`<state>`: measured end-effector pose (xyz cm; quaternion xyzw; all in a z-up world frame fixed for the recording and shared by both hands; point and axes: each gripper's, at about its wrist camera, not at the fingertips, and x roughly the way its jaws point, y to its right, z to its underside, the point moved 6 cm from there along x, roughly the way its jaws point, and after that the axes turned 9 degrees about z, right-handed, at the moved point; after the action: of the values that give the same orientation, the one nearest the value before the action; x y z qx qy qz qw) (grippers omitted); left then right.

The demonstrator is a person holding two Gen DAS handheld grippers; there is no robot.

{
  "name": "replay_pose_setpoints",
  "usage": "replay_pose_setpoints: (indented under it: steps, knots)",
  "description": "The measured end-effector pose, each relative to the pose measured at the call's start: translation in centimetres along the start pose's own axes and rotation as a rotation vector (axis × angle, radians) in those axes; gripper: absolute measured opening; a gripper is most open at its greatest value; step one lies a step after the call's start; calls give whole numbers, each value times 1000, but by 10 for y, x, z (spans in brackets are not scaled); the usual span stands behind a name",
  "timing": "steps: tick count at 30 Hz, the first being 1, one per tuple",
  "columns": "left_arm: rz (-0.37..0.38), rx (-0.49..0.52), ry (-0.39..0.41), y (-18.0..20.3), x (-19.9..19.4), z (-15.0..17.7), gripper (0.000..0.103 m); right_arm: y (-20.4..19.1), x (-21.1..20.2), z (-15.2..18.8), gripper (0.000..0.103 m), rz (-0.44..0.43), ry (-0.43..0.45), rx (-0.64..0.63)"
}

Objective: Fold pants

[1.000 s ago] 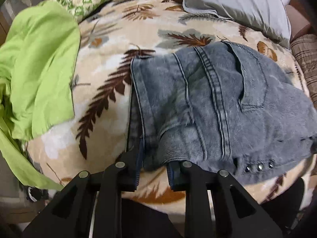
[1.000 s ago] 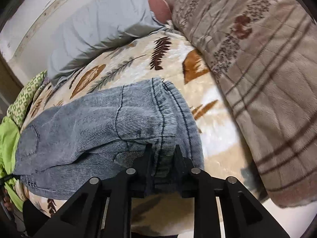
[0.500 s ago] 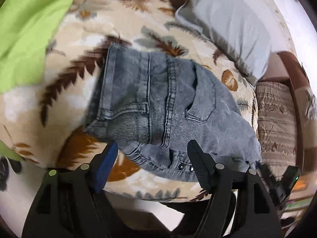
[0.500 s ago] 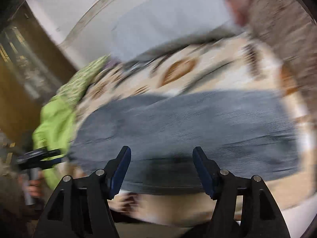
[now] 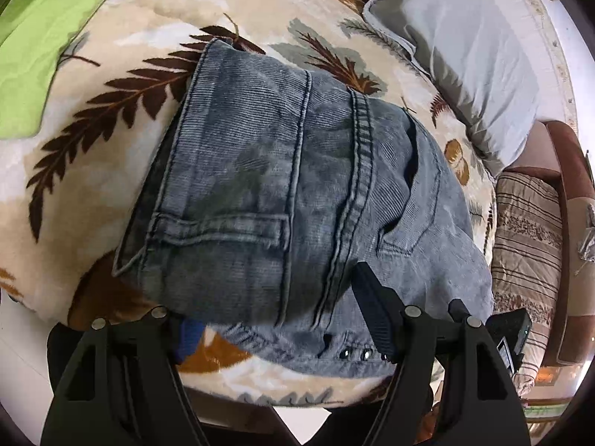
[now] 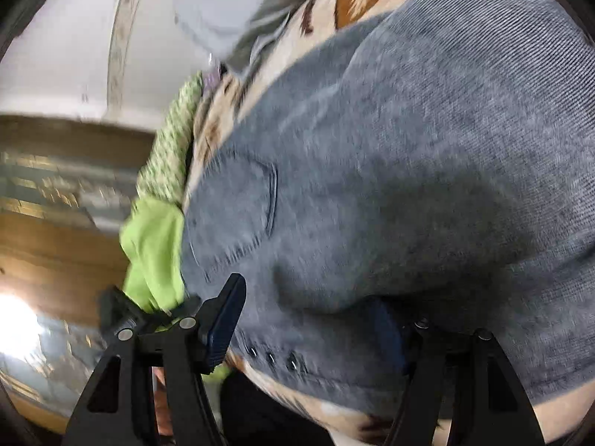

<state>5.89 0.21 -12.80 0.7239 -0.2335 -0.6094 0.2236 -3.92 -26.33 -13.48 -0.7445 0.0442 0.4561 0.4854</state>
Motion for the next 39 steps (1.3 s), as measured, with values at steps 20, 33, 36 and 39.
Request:
replay_pose_setpoints:
  steps: [20, 33, 36, 39]
  knots:
    - [-53, 66, -2, -18, -20, 38, 13, 3, -34, 52, 4, -14, -73, -121]
    - [-74, 96, -12, -21, -14, 39, 33, 77, -126, 7, 43, 139, 184, -32]
    - [-68, 74, -21, -24, -11, 37, 34, 135, -182, -18, 50, 167, 319, 149]
    - [-71, 59, -31, -23, -6, 37, 37, 166, -214, -41, 51, 115, 400, 260]
